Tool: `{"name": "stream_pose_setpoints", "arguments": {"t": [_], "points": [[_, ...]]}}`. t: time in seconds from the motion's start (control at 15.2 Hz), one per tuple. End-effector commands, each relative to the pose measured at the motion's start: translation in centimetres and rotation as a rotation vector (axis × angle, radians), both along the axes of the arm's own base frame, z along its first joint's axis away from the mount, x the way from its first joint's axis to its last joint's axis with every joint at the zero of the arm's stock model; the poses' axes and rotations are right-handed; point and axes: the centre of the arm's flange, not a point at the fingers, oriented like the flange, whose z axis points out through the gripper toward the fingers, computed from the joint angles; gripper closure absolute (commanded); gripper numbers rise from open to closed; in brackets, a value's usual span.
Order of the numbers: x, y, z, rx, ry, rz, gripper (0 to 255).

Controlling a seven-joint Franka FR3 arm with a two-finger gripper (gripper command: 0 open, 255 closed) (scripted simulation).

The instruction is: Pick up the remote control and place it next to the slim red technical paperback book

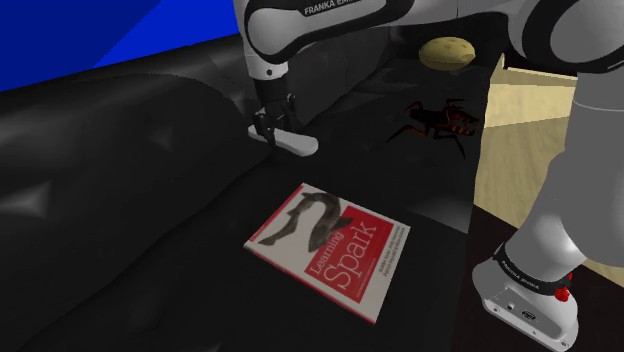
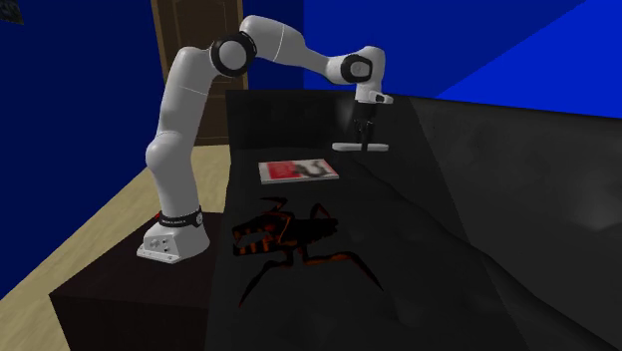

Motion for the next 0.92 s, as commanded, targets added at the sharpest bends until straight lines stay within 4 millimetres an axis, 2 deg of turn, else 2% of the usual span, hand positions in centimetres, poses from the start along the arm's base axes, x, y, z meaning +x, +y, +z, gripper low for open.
{"name": "stream_pose_setpoints", "arguments": {"t": [0.0, 0.2, 0.26, 0.86], "points": [[-0.3, 2.8, 0.1, 0.001, 0.0, -0.001, 255], [-0.5, 6.8, 0.2, 0.001, 0.0, -0.001, 255], [-0.6, 7.4, 0.3, 0.001, 0.0, -0.001, 255], [-0.6, 7.4, -4.5, 0.001, 0.0, -0.001, 255]]}}
